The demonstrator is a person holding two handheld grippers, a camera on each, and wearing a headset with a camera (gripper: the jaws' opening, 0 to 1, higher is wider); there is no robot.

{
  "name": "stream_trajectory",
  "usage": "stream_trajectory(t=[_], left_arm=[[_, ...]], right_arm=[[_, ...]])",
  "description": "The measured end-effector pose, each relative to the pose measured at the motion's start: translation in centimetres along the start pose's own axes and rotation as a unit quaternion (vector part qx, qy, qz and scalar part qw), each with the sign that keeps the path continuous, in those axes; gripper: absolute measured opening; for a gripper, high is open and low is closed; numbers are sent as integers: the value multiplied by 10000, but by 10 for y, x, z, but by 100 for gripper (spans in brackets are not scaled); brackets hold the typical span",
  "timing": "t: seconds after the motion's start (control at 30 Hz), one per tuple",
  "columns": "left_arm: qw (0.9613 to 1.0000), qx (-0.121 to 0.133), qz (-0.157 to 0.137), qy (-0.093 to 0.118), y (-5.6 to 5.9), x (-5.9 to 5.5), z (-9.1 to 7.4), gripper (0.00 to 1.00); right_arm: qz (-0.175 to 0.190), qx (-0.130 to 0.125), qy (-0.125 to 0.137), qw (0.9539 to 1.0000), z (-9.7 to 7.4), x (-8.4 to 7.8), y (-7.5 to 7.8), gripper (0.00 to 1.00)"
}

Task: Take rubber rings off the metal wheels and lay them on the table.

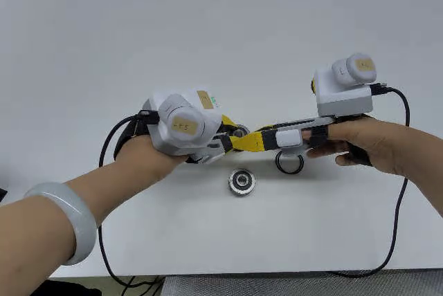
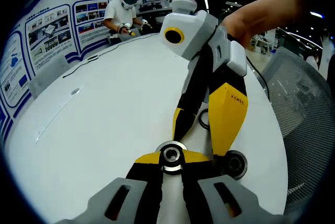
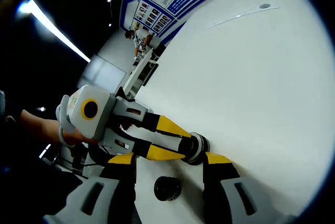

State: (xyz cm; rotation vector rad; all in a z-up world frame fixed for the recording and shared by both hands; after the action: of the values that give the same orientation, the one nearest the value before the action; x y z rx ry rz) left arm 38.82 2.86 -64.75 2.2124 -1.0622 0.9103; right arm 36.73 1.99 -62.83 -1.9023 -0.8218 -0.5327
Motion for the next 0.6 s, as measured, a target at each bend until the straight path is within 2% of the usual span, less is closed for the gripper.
stream_trajectory(t=[0.6], left_arm=[[10000, 0, -4, 3, 0, 0, 0, 13]], right_arm=[[-76, -96, 39, 9999, 1, -1, 2, 48]])
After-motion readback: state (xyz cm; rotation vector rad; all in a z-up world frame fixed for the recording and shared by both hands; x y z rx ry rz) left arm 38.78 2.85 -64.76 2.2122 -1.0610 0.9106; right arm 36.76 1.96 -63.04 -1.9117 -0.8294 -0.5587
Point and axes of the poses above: the centre of the closed fingertips' face, and the gripper's own axes: z roughly forward along the fingers, y roughly to its right, x roughly out of its top, the point moved 1 cm from there along -z, roughly backward along the fingers, and after that the axes turned 15 degrees about -z, right-handed, at the moved point
